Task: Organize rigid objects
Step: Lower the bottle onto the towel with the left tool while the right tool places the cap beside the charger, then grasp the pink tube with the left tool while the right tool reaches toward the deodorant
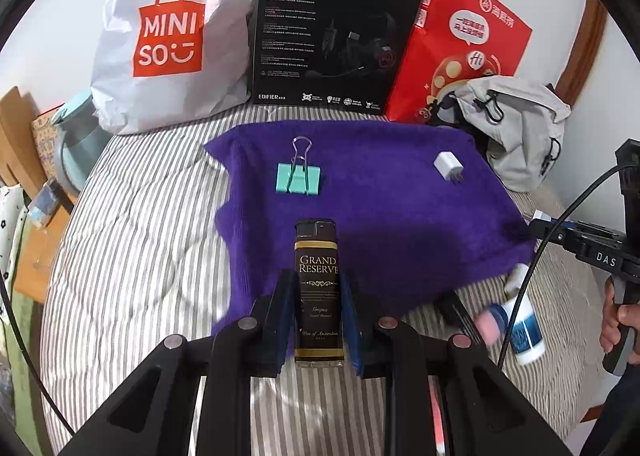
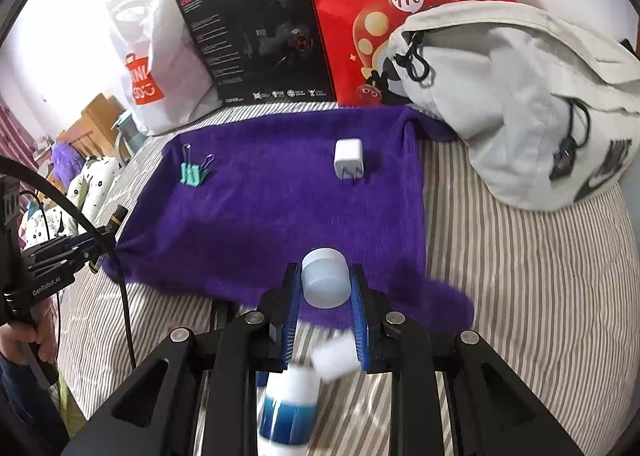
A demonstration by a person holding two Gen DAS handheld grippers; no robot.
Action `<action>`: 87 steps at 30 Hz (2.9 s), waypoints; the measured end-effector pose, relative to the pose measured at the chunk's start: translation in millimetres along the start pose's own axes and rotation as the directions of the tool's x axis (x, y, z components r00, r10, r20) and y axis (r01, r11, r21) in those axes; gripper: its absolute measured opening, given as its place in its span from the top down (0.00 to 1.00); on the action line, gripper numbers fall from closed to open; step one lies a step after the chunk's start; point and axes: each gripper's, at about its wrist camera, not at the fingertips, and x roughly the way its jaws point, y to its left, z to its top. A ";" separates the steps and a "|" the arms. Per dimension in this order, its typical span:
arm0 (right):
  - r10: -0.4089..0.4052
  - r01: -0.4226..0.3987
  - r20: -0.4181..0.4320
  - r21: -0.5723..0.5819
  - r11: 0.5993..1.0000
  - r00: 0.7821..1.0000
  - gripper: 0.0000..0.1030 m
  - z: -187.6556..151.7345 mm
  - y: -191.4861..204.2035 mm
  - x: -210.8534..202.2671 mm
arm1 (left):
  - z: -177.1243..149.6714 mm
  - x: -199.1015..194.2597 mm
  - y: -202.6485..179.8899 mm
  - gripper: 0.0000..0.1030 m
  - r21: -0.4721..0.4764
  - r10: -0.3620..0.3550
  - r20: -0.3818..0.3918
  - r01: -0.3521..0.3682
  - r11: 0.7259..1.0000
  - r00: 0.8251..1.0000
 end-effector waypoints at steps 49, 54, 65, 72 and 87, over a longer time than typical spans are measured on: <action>-0.134 0.132 -0.026 -0.079 0.988 0.991 0.54 12.0 -2.3 25.8 | 23.2 89.3 -22.6 0.49 0.130 0.123 -0.135 -0.105 0.986 0.983; -0.128 0.128 -0.001 -0.050 0.991 0.992 0.53 -4.5 -6.0 -5.3 | 12.2 53.5 -22.4 0.49 0.102 0.129 -0.102 -0.118 0.988 0.986; -0.111 0.111 0.022 0.010 0.994 0.994 0.47 -49.2 -7.1 -51.4 | -58.2 -2.2 -57.9 0.49 0.085 0.037 -0.127 -0.026 0.996 0.991; -0.117 0.117 -0.012 0.044 0.992 0.993 0.46 -85.5 -4.6 -65.0 | -94.2 2.9 -72.6 0.49 0.053 -0.011 -0.172 0.020 0.998 0.985; -0.094 0.097 -0.053 0.057 0.994 0.994 0.46 -120.7 6.8 -56.1 | -107.3 6.0 -64.1 0.53 0.146 0.066 -0.119 -0.049 0.988 0.991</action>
